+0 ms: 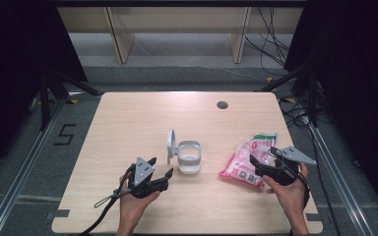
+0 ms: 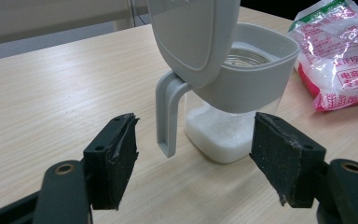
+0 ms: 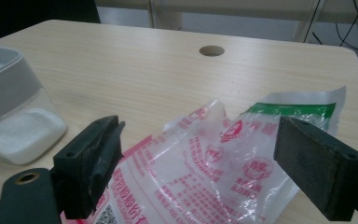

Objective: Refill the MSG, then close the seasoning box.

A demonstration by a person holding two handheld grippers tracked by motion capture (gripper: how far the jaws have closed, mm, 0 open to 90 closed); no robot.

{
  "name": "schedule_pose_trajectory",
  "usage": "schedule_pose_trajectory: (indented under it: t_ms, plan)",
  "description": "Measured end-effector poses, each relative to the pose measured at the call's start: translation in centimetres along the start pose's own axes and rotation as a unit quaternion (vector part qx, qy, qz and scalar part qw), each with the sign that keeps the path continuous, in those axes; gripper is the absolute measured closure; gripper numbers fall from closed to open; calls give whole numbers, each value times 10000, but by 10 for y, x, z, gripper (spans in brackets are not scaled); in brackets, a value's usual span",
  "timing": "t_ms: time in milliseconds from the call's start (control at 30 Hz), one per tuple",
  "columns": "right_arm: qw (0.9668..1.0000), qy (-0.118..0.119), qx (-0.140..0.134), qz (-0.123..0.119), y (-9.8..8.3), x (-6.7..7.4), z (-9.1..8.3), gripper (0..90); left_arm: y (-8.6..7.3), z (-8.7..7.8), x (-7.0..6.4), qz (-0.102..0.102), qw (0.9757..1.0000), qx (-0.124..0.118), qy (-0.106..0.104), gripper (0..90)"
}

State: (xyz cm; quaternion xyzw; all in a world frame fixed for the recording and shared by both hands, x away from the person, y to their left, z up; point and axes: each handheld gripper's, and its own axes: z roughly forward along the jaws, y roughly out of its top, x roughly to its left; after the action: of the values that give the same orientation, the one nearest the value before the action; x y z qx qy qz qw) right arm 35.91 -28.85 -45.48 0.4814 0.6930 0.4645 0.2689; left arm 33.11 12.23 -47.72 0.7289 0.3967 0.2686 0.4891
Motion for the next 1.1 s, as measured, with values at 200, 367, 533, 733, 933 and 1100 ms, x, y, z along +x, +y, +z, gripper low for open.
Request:
schedule_pose_trajectory:
  t_ms: [200, 367, 533, 733, 933, 1100]
  plan:
    - [10000, 18, 9, 4, -4, 7, -1, 158, 1, -1, 3, -118, 9999, -31, 40, 301]
    - [9997, 220, 58, 22, -6, 15, -5, 158, 3, -2, 7, -85, 9999, -30, 93, 299]
    - [9996, 249, 99, 83, -9, 23, -7, 158, 6, -5, 12, -23, 9998, -34, 187, 299]
    - [9996, 279, 83, -71, -13, 25, -8, 158, 8, -6, 17, -60, 9996, -91, 255, 299]
    - [9991, 384, 120, -131, -16, 27, -10, 159, 10, -7, 21, -36, 9995, -55, 299, 299]
    - [9989, 370, 259, -150, -18, 32, -13, 159, 11, -7, 25, -44, 9995, -85, 306, 305]
